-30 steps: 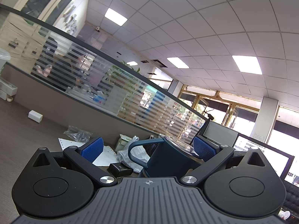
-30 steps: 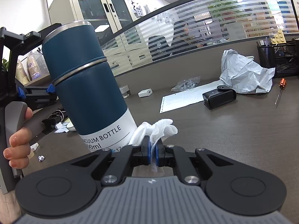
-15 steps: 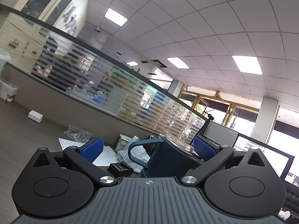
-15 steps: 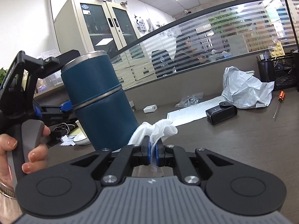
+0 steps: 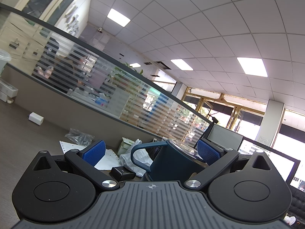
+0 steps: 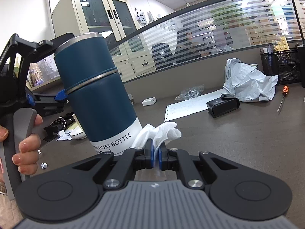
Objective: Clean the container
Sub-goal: 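Tilt the thermos with the left gripper while the right gripper's tissue wipes the label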
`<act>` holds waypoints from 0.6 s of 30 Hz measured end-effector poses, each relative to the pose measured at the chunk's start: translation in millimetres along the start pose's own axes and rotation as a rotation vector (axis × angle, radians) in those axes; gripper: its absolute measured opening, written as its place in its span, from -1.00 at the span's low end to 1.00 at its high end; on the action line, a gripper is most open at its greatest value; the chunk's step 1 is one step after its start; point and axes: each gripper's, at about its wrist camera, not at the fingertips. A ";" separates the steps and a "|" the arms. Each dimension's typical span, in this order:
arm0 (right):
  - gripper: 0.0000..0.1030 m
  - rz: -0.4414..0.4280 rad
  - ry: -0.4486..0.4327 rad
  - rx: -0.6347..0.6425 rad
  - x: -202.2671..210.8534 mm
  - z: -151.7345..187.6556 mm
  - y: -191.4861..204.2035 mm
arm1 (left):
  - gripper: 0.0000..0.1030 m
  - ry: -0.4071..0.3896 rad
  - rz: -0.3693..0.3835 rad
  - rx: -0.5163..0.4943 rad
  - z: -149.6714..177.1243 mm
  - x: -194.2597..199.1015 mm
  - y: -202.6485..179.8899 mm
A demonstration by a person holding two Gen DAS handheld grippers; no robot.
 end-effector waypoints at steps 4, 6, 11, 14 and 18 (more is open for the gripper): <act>-0.80 0.001 0.004 0.000 -0.5 0.8 0.3 | 1.00 0.000 0.000 0.000 0.9 -0.4 0.3; -0.80 0.001 0.006 -0.001 -1.0 0.8 0.1 | 1.00 0.000 0.001 0.000 0.7 -0.3 0.2; -0.80 0.000 0.009 0.005 -2.9 -1.5 0.2 | 1.00 0.000 0.001 -0.001 1.1 0.2 -0.7; -0.80 -0.007 -0.001 0.017 -3.4 -5.5 1.2 | 1.00 0.001 0.002 -0.003 1.1 0.7 -0.9; -0.80 -0.030 -0.025 0.036 -3.6 -13.4 1.4 | 1.00 0.002 0.002 -0.006 0.6 1.1 -0.6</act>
Point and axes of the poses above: each gripper's, at about its wrist camera, not at the fingertips, and x roughly against the way its jaws point, y to its left, z to its underside, and after that the axes turned 15 degrees about -z, right-handed
